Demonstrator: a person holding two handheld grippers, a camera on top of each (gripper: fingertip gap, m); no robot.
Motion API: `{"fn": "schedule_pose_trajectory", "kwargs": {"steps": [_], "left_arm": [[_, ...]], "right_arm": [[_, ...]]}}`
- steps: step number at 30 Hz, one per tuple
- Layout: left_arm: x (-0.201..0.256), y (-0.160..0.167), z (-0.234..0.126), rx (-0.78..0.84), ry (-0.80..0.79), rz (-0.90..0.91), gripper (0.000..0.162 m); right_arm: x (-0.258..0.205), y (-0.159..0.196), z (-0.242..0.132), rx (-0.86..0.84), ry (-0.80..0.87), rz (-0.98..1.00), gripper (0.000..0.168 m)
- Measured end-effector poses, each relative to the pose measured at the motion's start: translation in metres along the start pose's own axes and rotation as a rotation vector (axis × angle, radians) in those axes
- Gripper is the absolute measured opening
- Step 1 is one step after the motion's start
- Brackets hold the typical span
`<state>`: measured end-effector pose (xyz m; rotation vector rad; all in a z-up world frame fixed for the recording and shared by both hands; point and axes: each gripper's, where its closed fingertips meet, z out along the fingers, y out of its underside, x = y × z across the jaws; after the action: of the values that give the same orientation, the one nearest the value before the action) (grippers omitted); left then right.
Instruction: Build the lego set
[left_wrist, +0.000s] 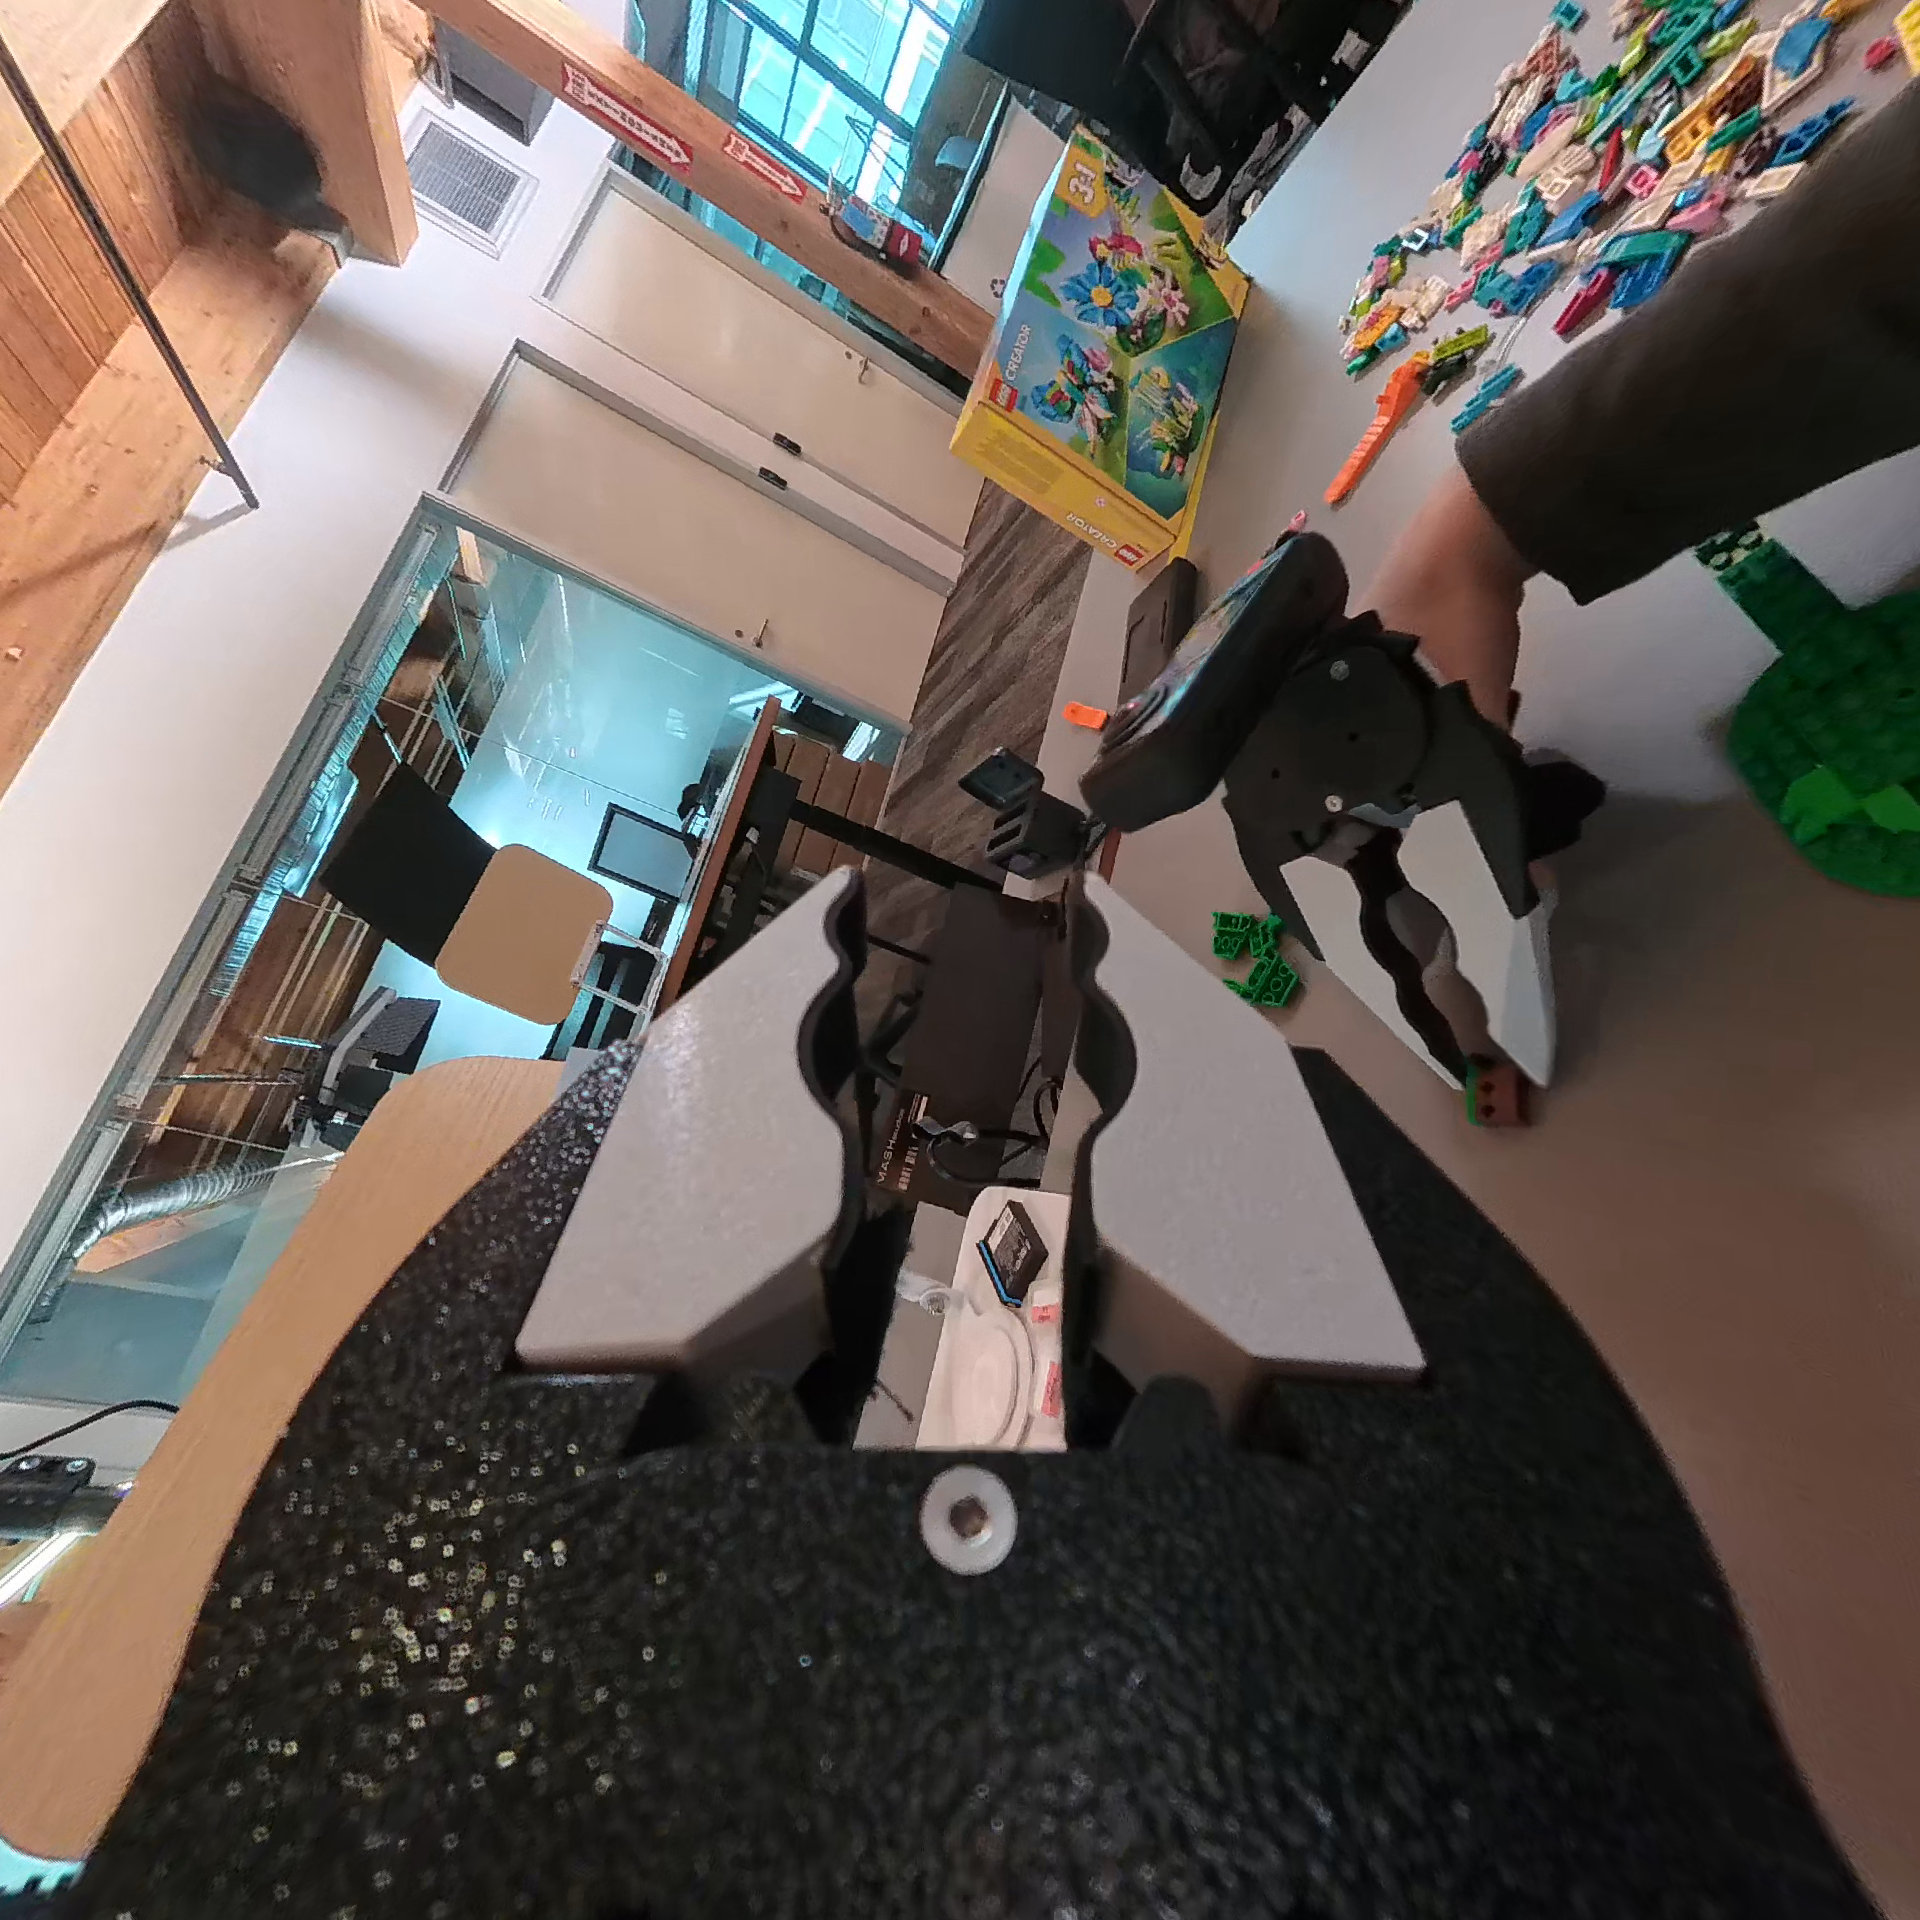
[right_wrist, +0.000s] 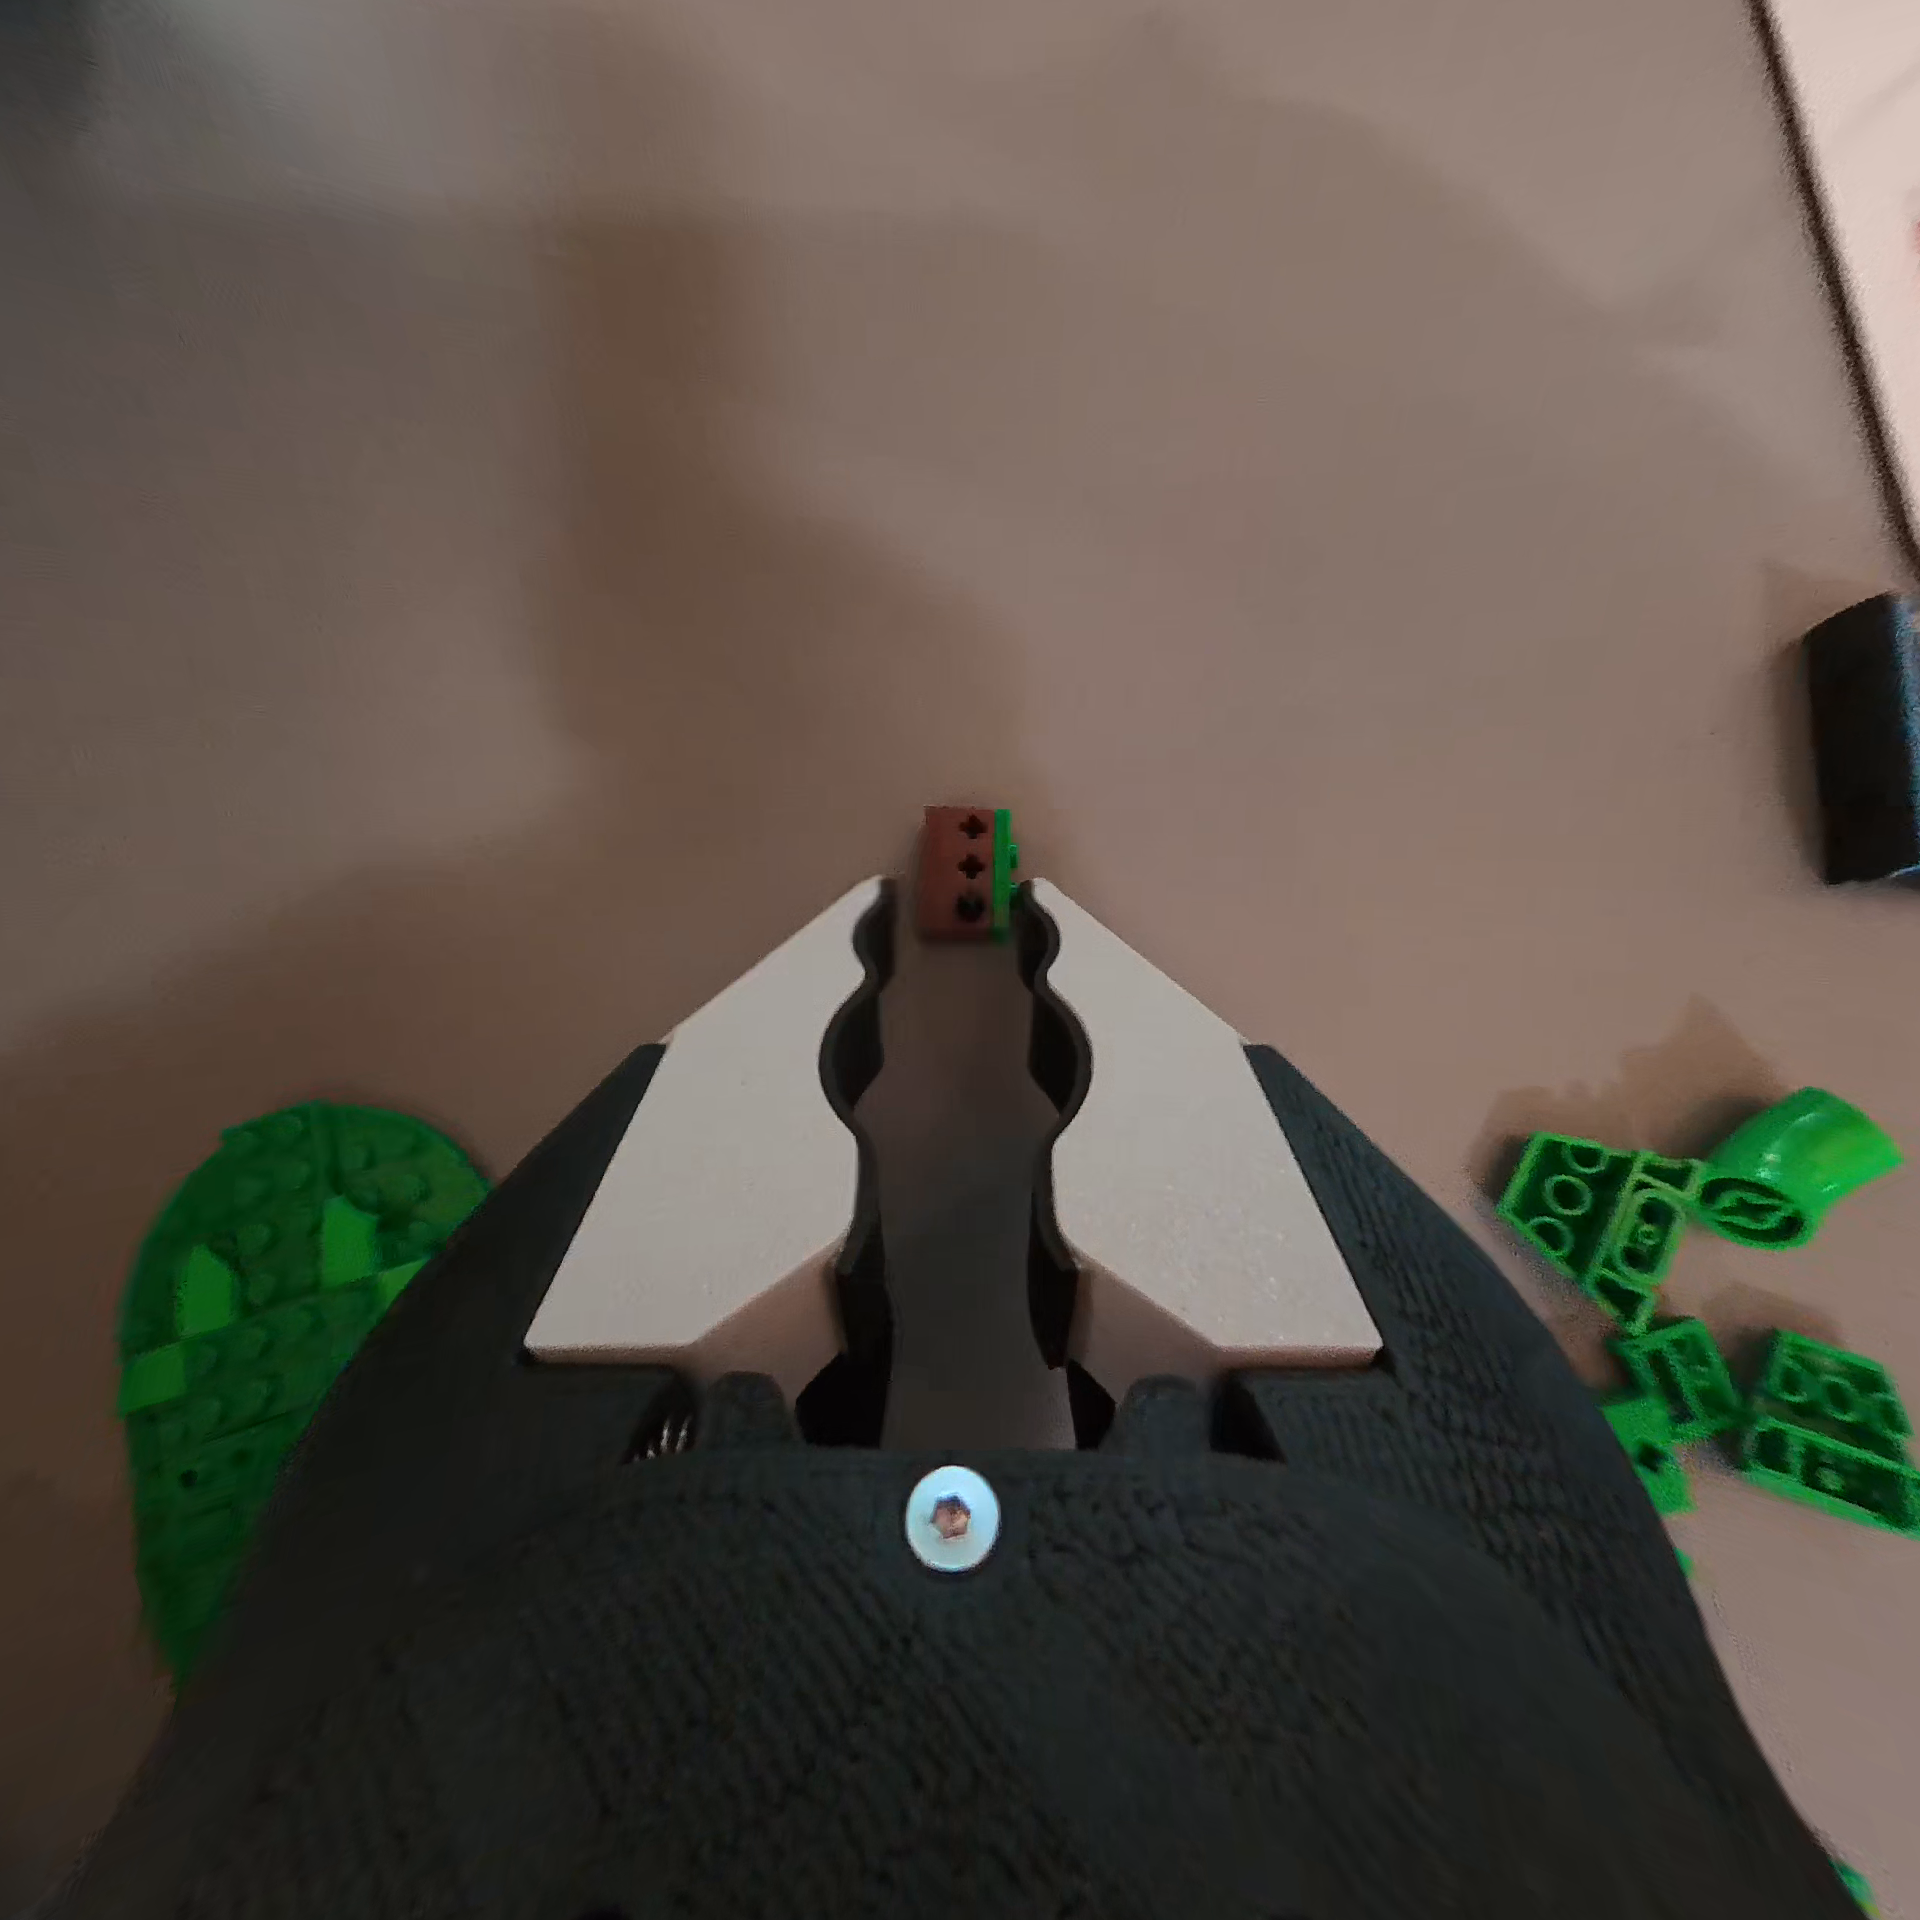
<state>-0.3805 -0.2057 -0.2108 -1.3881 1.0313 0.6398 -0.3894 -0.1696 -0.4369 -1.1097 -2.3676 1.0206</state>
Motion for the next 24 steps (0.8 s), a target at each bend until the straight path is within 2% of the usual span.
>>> {"fn": "schedule_pose_trajectory", "kwargs": {"steps": [3,5,8,11,15,24], "left_arm": [[-0.001,-0.004,-0.002,0.016,-0.002,-0.018,0.036],[-0.003,-0.005,-0.003,0.025,-0.001,-0.036,0.037],[-0.005,-0.006,-0.004,0.033,-0.003,-0.059,0.037],[-0.003,-0.007,-0.004,0.052,0.013,-0.084,0.036],[0.0,-0.006,0.0,0.046,0.031,-0.094,0.036],[0.0,-0.001,0.001,0.03,0.037,-0.118,0.035]], "right_arm": [[-0.003,-0.003,-0.01,0.018,-0.037,0.08,0.041],[0.0,-0.008,-0.029,0.046,-0.019,0.12,0.044],[0.014,-0.006,-0.066,0.082,0.078,0.215,0.035],[0.026,0.029,-0.091,-0.029,0.154,0.434,0.028],[0.008,0.077,-0.095,-0.275,0.125,0.534,0.027],[0.002,0.082,-0.082,-0.466,0.146,0.468,0.021]]}}
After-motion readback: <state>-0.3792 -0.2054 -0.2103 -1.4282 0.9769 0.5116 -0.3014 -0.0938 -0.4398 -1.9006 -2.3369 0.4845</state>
